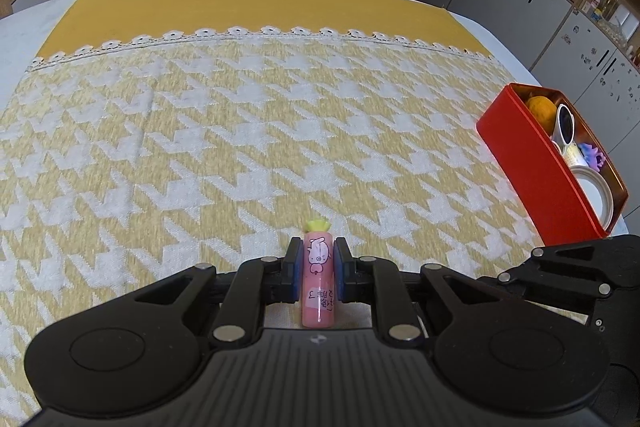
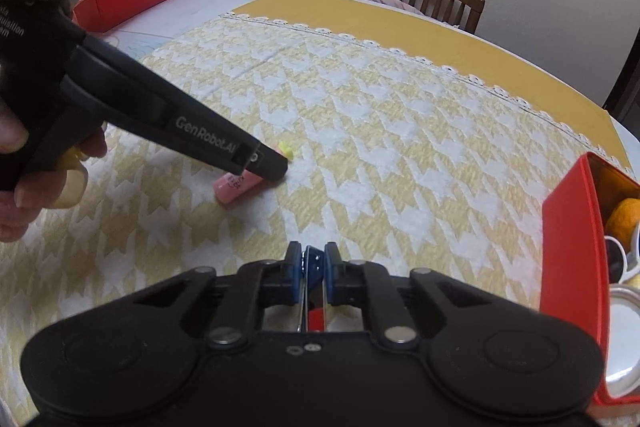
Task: Organize rigid objects
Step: 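Grasp the pink tube with the left tool while the right tool grasps the nail clipper, then carry the pink tube and nail clipper over the red tin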
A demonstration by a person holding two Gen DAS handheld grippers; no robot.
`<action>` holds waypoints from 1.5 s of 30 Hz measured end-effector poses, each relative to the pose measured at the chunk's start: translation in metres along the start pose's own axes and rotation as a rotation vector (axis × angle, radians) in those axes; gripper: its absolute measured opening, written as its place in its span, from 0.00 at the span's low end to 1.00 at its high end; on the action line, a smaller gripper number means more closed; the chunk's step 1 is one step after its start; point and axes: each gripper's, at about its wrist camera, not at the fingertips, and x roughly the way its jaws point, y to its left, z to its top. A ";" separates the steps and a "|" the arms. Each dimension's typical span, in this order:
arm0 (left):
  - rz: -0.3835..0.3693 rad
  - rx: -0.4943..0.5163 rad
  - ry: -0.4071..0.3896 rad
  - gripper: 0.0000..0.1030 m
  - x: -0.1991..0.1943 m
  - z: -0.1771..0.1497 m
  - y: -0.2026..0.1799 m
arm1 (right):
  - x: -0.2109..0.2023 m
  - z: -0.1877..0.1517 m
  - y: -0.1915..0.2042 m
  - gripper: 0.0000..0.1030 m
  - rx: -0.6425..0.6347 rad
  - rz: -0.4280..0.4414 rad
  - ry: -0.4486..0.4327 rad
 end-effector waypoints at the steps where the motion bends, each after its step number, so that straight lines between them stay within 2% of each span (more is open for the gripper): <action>1: 0.001 0.001 0.001 0.15 -0.001 -0.001 0.000 | -0.001 -0.002 0.000 0.10 0.001 -0.002 0.003; 6: 0.007 0.007 0.001 0.15 -0.004 -0.005 -0.001 | -0.008 -0.007 0.003 0.19 0.007 -0.014 0.028; 8: 0.008 0.010 0.001 0.15 -0.005 -0.007 -0.002 | -0.011 -0.011 0.001 0.18 0.026 -0.014 0.027; 12: 0.010 0.009 0.002 0.15 -0.007 -0.010 -0.003 | -0.015 -0.018 0.003 0.11 0.041 -0.023 0.017; 17: 0.006 0.010 -0.006 0.15 -0.013 -0.013 -0.007 | -0.022 -0.020 0.007 0.10 0.041 -0.041 0.010; 22: -0.017 -0.001 -0.034 0.15 -0.027 -0.012 -0.014 | -0.045 -0.021 -0.004 0.10 0.101 -0.041 -0.038; 32: -0.062 -0.012 -0.072 0.15 -0.051 -0.005 -0.049 | -0.096 -0.035 -0.049 0.10 0.234 -0.056 -0.118; 45: -0.122 0.032 -0.098 0.15 -0.049 0.020 -0.132 | -0.146 -0.045 -0.127 0.10 0.336 -0.123 -0.202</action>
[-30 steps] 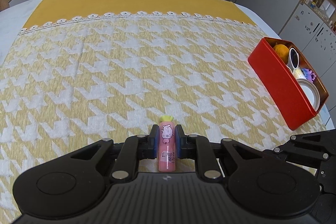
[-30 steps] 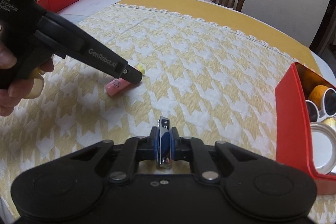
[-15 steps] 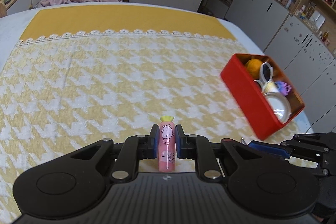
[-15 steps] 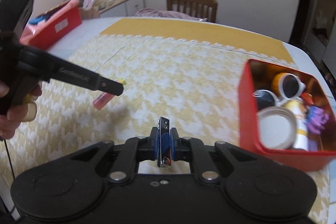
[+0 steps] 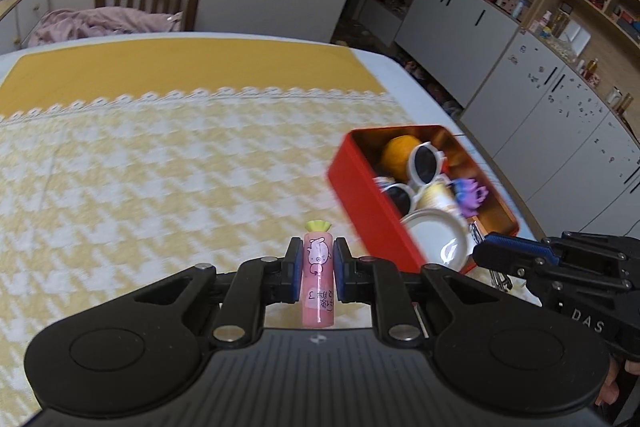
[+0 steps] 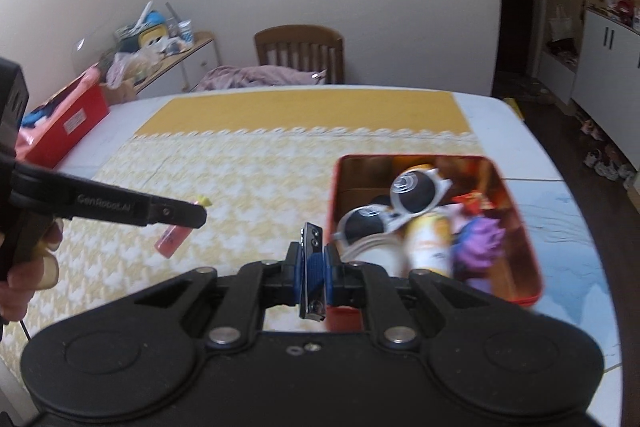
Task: Organize rigid objects
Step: 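Carry the pink tube and nail clipper over the red tin, then lower the pink tube and nail clipper into the tin and open both tools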
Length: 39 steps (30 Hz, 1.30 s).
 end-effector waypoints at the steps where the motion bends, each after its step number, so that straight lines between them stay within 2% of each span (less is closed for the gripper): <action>1: -0.004 0.001 0.000 0.15 0.003 0.002 -0.006 | -0.002 0.001 -0.006 0.10 0.001 -0.006 -0.005; 13: -0.040 0.064 0.000 0.15 0.042 0.029 -0.080 | -0.009 0.006 -0.078 0.10 0.018 -0.059 -0.024; 22: -0.051 0.120 0.021 0.15 0.078 0.050 -0.126 | 0.005 0.002 -0.119 0.10 0.037 -0.073 -0.011; 31: -0.031 0.154 0.032 0.15 0.120 0.071 -0.155 | 0.024 0.000 -0.126 0.10 0.011 -0.026 0.017; 39: -0.006 0.188 0.085 0.15 0.156 0.066 -0.167 | 0.041 -0.009 -0.128 0.10 -0.022 0.010 0.090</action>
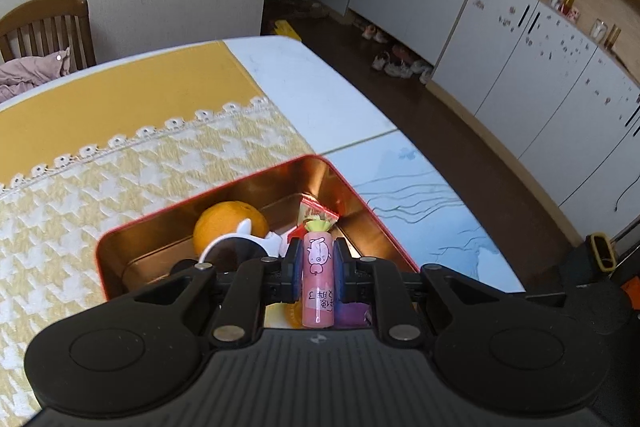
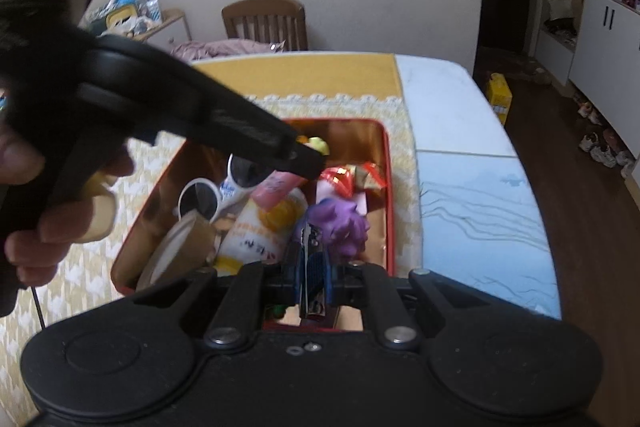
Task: Organize rigid objects
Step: 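Lower the pink tube and nail clipper into the tin and open both tools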
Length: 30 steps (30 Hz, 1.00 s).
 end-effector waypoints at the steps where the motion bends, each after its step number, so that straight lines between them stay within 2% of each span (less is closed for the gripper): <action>1: 0.001 0.005 0.002 0.15 0.003 0.000 -0.001 | 0.001 -0.001 0.000 0.10 -0.004 -0.001 0.006; 11: 0.018 0.009 0.027 0.15 0.022 0.001 -0.008 | 0.010 -0.008 -0.006 0.06 0.002 0.013 0.064; 15: 0.026 -0.002 0.028 0.15 0.023 0.002 -0.008 | 0.009 -0.007 -0.006 0.18 0.010 0.025 0.063; 22: 0.042 -0.018 0.031 0.15 0.020 0.000 -0.007 | 0.005 -0.008 -0.013 0.22 0.048 0.038 0.052; 30: 0.039 -0.018 -0.001 0.15 -0.003 -0.008 -0.004 | -0.005 -0.008 -0.012 0.36 0.054 0.023 0.030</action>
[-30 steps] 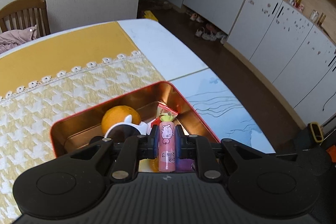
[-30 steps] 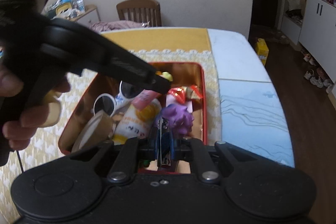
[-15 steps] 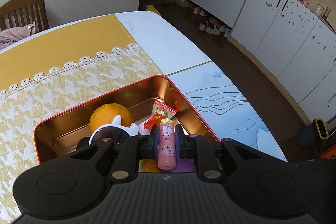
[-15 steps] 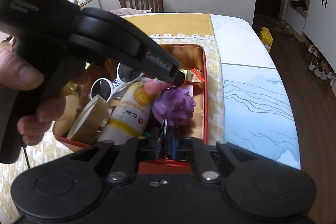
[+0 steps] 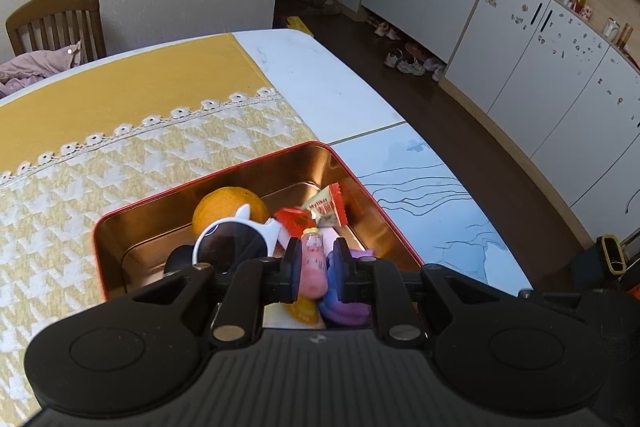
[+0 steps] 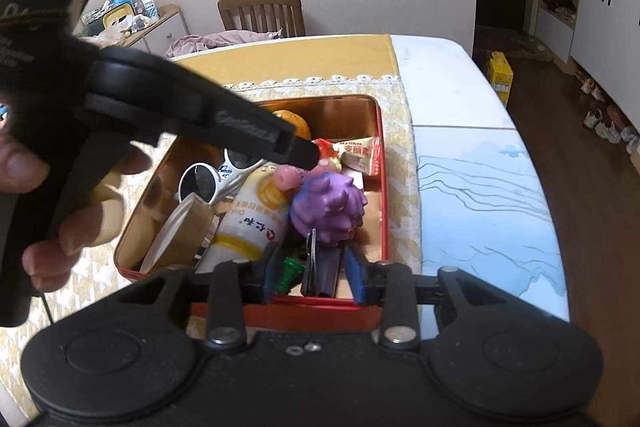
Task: Organize rigid objects
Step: 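Lower the pink tube and nail clipper into the tin and open both tools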
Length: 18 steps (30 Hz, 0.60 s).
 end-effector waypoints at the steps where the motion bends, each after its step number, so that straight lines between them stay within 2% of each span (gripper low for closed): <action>1: 0.000 -0.001 -0.003 0.15 -0.004 -0.001 0.001 | -0.001 0.000 0.000 0.37 0.001 -0.001 -0.003; 18: -0.048 0.012 -0.099 0.15 -0.092 -0.038 0.034 | -0.042 0.001 0.033 0.61 0.064 -0.061 -0.100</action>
